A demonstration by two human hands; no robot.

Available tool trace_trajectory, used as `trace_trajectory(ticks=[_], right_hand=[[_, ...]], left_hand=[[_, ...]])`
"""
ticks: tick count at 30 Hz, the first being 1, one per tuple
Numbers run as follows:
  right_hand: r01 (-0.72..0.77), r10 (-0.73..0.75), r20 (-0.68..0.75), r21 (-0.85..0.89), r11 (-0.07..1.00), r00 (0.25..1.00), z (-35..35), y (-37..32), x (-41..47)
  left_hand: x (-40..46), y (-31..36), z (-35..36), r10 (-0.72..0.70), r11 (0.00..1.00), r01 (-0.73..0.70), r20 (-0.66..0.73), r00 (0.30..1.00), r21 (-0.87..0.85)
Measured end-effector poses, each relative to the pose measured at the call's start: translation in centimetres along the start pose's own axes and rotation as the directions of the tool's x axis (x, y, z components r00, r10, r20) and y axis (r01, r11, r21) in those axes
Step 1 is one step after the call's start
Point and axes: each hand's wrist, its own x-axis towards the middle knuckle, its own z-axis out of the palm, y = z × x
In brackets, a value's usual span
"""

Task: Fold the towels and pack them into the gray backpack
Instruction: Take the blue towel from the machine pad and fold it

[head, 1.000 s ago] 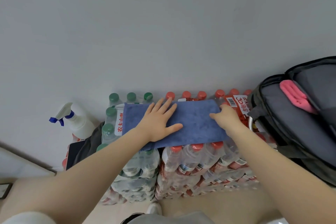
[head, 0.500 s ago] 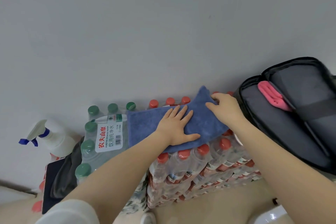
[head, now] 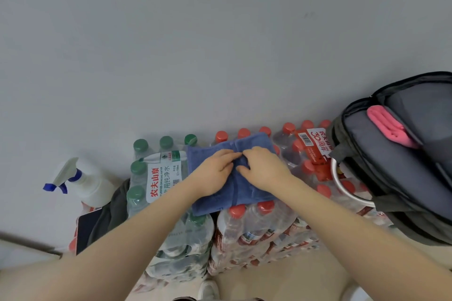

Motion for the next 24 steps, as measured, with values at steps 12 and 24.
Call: trace_trajectory(ticks=[12,24], right_hand=[[0.072,-0.081,-0.065,-0.142,0.987,0.995,3.5,2.3,0.1],[0.074,-0.095,-0.116,-0.178,0.981,0.989,4.7,3.0,0.9]], left_hand=[[2.9,-3.7,-3.5,-0.193,0.75,0.206,-0.09,0.977,0.628],[0.4,-1.3,-7.4,-0.315,0.94,0.33,0.149,0.937,-0.09]])
